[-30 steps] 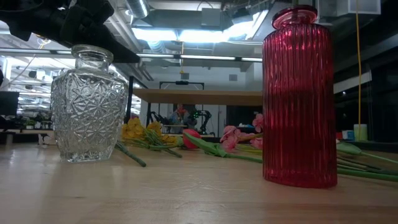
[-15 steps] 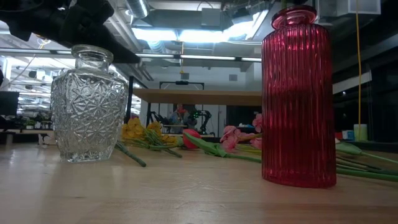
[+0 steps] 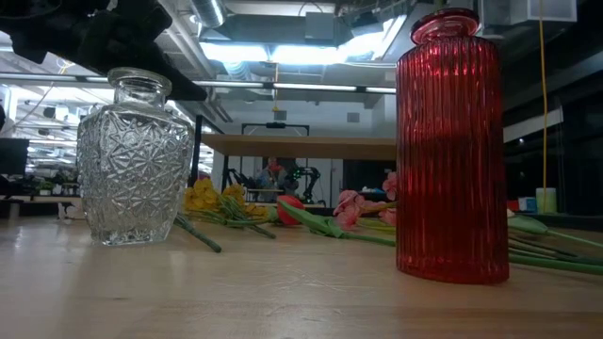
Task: Pick and place flowers into a vace then onto a shelf
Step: Put the pink tulip into the red vase, then put the red tulip into the red vase
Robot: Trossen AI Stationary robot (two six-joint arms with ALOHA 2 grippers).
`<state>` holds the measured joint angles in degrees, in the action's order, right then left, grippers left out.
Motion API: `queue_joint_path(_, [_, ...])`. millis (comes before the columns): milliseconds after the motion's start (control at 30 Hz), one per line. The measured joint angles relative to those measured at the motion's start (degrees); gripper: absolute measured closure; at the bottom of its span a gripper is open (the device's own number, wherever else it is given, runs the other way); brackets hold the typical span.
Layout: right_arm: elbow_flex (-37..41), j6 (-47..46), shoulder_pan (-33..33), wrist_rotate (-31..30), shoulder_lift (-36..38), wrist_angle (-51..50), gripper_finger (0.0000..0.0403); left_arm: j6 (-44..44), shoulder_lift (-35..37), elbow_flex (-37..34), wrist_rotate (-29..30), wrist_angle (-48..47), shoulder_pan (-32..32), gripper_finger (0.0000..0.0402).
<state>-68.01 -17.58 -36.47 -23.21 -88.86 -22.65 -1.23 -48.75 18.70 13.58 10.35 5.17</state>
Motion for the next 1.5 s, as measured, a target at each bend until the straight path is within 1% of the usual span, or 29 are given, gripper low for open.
queue_joint_path(167, [0.0,0.14,-0.02,3.55,0.91,-1.24,0.0314,0.0,0.0,0.0,0.02,-0.04,0.0,0.0398])
queue_joint_path(267, [0.0,-0.12,0.04,3.57,1.64,-5.67,0.0314,0.0,0.0,0.0,0.02,-0.13,0.0,0.0398])
queue_joint_path(367, [0.0,0.32,0.77,3.55,2.13,-7.87,0.0314,-0.01,0.0,0.0,0.02,-0.15,0.0,0.0398])
queue_joint_path(667, [0.08,6.0,6.86,3.35,4.6,-12.16,0.0314,-0.02,0.0,0.0,0.24,0.13,0.0,0.0398])
queue_joint_path(800, [4.43,6.26,10.79,3.4,6.81,-8.33,0.0315,-0.02,0.02,0.0,0.26,0.13,-0.02,0.0398])
queue_joint_path(867, [7.04,7.36,13.01,4.42,7.7,-5.79,0.0315,-0.02,0.02,0.0,0.26,0.25,-0.02,0.0398])
queue_joint_path(967, [9.3,9.97,17.04,8.75,8.86,-2.29,0.0315,-0.02,0.02,0.0,0.27,0.46,-0.01,0.0398])
queue_joint_path(1133, [10.34,13.19,24.74,21.41,10.32,1.35,0.0315,-0.85,0.02,0.0,0.28,0.57,-0.02,0.0398])
queue_joint_path(1200, [10.36,11.45,27.22,24.69,10.34,2.03,0.0315,-1.45,0.02,0.0,0.28,0.55,-0.02,0.0398])
queue_joint_path(1300, [10.36,6.46,30.23,26.3,9.87,1.56,0.0315,-1.49,0.02,0.0,0.26,0.57,-0.01,0.0398])
queue_joint_path(1367, [10.45,4.74,31.68,28.05,9.68,0.06,0.0315,-1.51,0.02,0.0,0.28,0.57,-0.02,0.0398])
queue_joint_path(1500, [10.3,4.44,33.68,34.92,9.75,-0.1,0.0315,-1.51,0.02,0.0,0.45,0.69,-0.02,0.0398])
